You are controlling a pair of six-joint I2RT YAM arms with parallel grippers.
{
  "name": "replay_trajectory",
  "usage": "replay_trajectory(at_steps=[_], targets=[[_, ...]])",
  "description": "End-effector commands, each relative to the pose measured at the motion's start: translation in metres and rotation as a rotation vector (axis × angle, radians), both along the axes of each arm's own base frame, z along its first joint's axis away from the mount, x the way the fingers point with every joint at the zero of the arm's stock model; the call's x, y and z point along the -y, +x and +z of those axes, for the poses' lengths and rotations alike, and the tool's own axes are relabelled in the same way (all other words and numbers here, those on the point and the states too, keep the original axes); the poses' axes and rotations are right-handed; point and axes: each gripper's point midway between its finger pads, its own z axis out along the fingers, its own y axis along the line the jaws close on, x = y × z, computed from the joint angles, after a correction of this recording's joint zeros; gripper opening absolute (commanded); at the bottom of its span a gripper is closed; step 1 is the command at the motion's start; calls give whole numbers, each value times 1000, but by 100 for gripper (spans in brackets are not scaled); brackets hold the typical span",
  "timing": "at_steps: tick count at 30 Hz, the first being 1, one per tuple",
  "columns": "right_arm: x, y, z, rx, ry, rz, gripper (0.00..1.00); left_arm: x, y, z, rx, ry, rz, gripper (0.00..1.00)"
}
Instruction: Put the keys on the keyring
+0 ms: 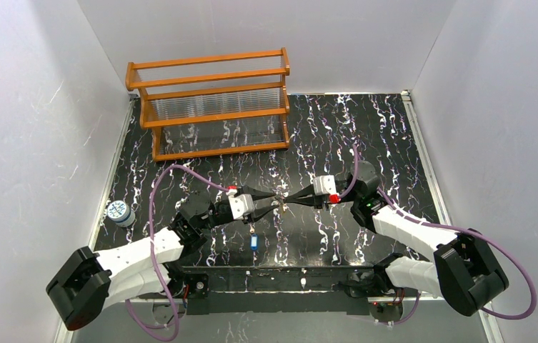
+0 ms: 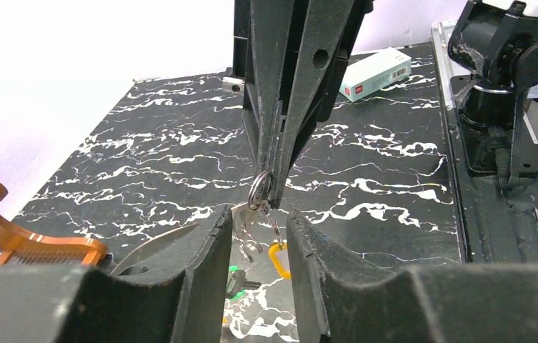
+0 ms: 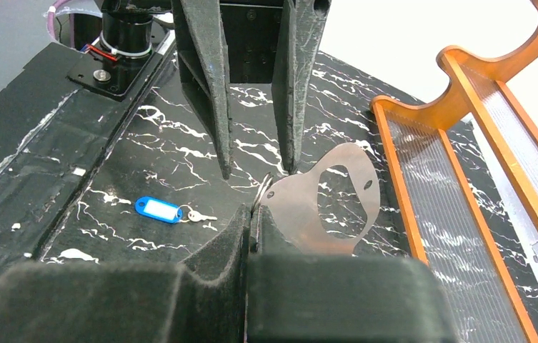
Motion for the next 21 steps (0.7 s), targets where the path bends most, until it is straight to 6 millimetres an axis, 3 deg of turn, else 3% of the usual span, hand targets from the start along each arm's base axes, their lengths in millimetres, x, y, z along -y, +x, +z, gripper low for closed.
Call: replay_trajectory(at_steps=[1, 15, 21], targets=[[-2, -9, 7, 41, 20, 43, 1, 7, -5, 25, 82, -52, -42, 30], [-6, -8, 10, -42, 0, 35, 1, 20, -3, 21, 77, -36, -69, 22], [-8, -3, 14, -94, -5, 12, 1, 23, -6, 18, 66, -29, -86, 12]])
